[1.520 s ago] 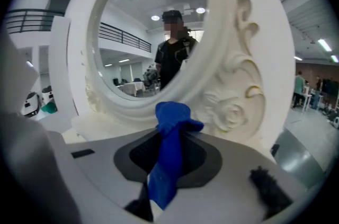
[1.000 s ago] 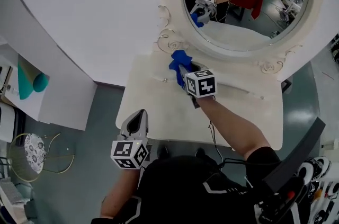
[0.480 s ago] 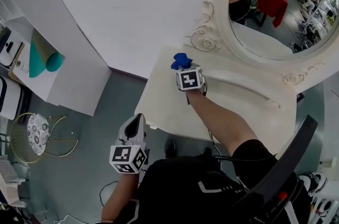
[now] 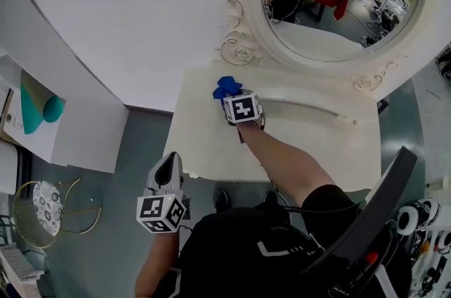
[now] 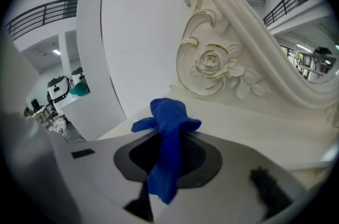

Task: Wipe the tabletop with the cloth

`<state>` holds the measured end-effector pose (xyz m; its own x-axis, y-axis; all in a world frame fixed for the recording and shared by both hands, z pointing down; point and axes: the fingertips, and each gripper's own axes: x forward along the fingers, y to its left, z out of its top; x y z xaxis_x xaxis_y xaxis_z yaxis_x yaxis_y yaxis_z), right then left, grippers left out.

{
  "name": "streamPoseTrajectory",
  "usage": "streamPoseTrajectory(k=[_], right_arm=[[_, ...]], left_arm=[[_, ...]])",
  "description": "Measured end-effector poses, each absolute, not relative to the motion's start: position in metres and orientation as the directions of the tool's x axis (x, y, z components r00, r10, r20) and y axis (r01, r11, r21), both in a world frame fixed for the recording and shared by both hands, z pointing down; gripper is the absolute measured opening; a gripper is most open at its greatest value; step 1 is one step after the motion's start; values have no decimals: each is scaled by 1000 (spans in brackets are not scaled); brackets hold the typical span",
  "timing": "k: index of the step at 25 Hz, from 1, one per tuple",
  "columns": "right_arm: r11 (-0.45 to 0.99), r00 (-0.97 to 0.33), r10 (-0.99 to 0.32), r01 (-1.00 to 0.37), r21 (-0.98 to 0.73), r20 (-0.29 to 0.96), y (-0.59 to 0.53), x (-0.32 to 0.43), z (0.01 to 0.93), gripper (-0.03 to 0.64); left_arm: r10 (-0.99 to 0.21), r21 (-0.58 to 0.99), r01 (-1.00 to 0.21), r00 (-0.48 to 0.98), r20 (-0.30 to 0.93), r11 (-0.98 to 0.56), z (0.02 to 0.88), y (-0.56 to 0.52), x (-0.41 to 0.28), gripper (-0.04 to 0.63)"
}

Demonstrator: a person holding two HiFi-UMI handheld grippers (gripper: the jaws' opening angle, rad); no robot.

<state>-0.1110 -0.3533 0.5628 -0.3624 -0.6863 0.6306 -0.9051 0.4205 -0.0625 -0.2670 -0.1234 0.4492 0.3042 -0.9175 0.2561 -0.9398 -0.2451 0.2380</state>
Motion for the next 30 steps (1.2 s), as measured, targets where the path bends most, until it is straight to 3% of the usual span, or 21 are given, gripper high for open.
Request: streamPoseTrajectory(k=[9, 30], right_arm=[[296, -341, -693, -938, -180, 635, -351, -25, 563, 84], [120, -165, -748, -986, -114, 643, -342, 172, 561, 84]], left_arm=[[-880, 226, -911, 399, 257, -347, 444, -136, -202, 8], [-804, 202, -836, 547, 233, -511, 429, -159, -75, 8]])
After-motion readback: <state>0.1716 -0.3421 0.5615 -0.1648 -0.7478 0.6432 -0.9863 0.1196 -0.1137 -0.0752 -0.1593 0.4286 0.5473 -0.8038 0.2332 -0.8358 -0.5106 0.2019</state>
